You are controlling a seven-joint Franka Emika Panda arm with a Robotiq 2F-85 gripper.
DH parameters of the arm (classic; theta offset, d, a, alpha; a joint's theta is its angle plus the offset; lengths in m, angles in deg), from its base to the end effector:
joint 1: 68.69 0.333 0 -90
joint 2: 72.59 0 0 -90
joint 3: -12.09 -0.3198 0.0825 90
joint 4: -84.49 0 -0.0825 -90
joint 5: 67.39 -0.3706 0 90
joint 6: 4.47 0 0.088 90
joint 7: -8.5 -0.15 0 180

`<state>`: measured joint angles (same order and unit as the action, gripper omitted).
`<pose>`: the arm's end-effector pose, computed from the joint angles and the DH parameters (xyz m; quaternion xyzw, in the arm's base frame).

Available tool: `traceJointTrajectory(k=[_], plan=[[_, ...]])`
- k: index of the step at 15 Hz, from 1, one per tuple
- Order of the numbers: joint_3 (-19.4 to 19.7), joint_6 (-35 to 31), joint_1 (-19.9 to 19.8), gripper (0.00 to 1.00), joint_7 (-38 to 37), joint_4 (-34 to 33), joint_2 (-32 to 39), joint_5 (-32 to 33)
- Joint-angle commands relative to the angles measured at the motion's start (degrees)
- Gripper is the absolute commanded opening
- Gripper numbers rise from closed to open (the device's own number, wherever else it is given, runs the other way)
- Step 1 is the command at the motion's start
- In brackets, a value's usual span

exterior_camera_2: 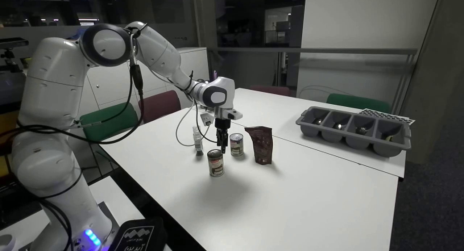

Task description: Unstack the cans and put them beside each other

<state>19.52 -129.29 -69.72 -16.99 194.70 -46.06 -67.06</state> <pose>0.5800 -0.0861 0.2062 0.9526 -0.2849 -0.0962 0.0464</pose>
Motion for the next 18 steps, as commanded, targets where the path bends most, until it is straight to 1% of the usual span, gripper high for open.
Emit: traceJointTrajectory(k=[1,6,8,9,12,15,18], plan=[[1.0,-7.7,0.6,1.00,1.3,14.0,-10.8,2.4],[1.5,-14.5,-0.2,1.00,1.2,27.6,-22.7,5.0],[0.8,-15.0,-1.0,1.00,4.0,30.4,-25.6,4.9],[0.4,-14.7,-1.3,1.00,5.9,31.2,-26.7,3.7],[-0.4,-13.5,-2.1,1.00,15.4,32.1,-28.1,-3.2],[-0.2,-9.9,-2.4,1.00,24.8,30.0,-26.7,-11.8],[0.4,-5.4,-3.3,1.00,29.0,27.8,-24.0,-16.6]])
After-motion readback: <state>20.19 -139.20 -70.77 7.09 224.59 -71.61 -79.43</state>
